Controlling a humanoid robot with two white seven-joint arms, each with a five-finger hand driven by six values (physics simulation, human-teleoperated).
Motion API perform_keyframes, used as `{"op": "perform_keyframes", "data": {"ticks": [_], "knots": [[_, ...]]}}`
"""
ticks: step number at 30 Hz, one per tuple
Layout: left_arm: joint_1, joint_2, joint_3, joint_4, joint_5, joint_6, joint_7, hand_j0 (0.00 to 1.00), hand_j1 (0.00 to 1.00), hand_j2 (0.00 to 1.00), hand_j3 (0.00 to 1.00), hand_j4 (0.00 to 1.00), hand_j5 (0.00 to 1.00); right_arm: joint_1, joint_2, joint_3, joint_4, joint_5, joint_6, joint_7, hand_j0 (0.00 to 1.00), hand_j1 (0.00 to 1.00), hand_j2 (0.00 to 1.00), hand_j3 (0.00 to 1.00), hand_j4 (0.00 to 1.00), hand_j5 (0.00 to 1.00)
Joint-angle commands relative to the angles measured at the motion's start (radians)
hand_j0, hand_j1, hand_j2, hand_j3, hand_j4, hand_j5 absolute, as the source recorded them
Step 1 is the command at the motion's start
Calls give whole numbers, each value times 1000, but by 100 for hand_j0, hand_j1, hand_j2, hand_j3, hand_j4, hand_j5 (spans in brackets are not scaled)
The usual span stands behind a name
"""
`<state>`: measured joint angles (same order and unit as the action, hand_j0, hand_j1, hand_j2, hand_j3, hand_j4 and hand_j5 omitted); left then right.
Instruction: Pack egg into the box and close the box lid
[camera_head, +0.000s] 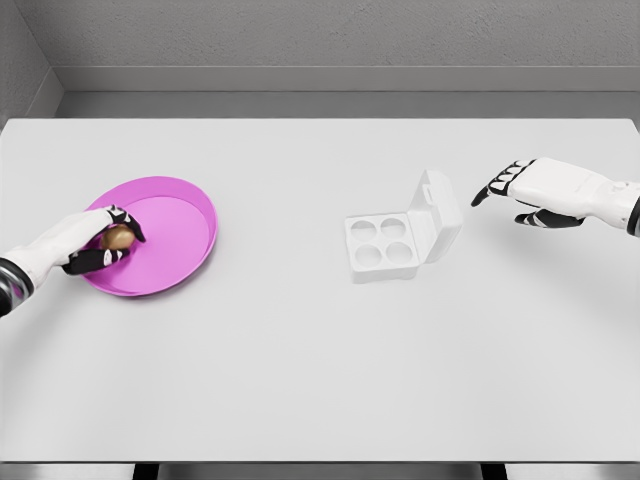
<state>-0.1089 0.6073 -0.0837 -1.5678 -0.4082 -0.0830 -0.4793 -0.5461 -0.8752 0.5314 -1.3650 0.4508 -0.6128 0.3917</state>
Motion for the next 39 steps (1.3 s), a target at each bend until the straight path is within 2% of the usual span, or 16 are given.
{"op": "perform_keyframes", "data": {"ticks": [1, 15, 16, 33, 39], "knots": [[0, 2, 2, -8, 5, 0, 1, 35, 35, 35, 35, 35, 35, 0, -1, -1, 0, -6, 2, -1, 72, 72, 72, 72, 72, 72], [0, -1, 15, -81, 17, 2, 1, 32, 32, 32, 32, 32, 32, 0, -2, -1, -2, -7, 2, -1, 72, 72, 72, 72, 72, 72], [-5, -26, 15, -81, 17, 2, 1, 31, 31, 31, 31, 31, 31, 0, -2, -1, -2, -7, 2, -1, 72, 72, 72, 72, 72, 72], [-14, -101, 10, -127, 17, 0, 1, 28, 28, 28, 28, 28, 28, 0, -2, -1, -2, -6, 2, -1, 72, 72, 72, 72, 72, 72], [-23, -176, 5, -147, 16, -1, 1, 28, 28, 28, 28, 28, 28, 0, -2, -1, -2, -6, 2, -1, 72, 72, 72, 72, 72, 72]]}}
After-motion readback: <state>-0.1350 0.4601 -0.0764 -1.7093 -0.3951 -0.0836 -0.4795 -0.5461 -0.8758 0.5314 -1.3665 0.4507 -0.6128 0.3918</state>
